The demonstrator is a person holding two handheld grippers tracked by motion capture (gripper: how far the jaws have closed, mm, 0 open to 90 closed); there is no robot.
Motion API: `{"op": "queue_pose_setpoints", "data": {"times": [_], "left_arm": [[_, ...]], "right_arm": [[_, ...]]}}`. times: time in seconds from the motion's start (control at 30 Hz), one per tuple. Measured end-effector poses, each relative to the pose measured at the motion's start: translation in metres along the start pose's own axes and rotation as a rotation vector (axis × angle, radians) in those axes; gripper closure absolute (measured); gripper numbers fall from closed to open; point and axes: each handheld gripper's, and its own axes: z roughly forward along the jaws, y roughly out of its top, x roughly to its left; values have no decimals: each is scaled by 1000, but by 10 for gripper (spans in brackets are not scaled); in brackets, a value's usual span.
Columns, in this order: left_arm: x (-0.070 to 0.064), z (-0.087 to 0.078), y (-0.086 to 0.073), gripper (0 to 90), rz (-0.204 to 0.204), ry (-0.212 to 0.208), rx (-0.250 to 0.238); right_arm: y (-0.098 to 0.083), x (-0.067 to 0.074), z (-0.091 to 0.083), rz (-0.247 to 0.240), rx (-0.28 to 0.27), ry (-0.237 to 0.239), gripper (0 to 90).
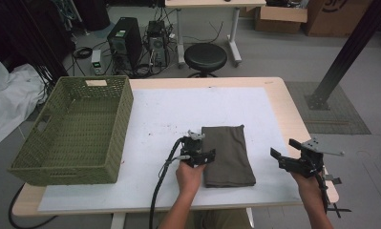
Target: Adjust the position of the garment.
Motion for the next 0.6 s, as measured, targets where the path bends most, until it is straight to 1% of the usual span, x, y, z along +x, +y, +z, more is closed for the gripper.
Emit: {"op": "queue_pose_setpoints", "data": {"times": [0.07, 0.1, 0.13, 0.17, 0.2, 0.23, 0.33, 0.4, 0.43, 0.5, 0.6], "left_arm": [[-5, 1, -1, 527, 9, 27, -6], [-8, 1, -2, 583, 7, 49, -9], [-10, 1, -3, 646, -3, 62, -19], [-12, 1, -5, 704, -2, 68, -37], [-12, 1, -6, 768, -1, 64, -48], [-12, 0, -6, 810, -3, 59, -52], [-6, -3, -6, 843, -9, 38, -53], [0, -7, -4, 855, -19, 31, -61], [3, -10, -3, 855, -21, 37, -69], [14, -17, -3, 856, -26, 50, -83], [37, -28, -2, 855, -57, 71, -104]], "right_arm": [[1, 0, 0, 2, 1, -2, 151], [1, 0, 1, 2, 1, -2, 151], [1, 1, 2, 2, 2, 0, 151], [2, 2, 2, 2, 4, 1, 152], [2, 2, 3, 2, 5, 1, 152], [2, 3, 4, 1, 6, 2, 152], [2, 5, 5, -1, 10, 3, 152], [2, 5, 5, 0, 12, 2, 152], [2, 5, 6, 3, 14, 2, 152], [2, 5, 7, 5, 16, 1, 152], [2, 7, 9, 2, 23, 4, 152]]}}
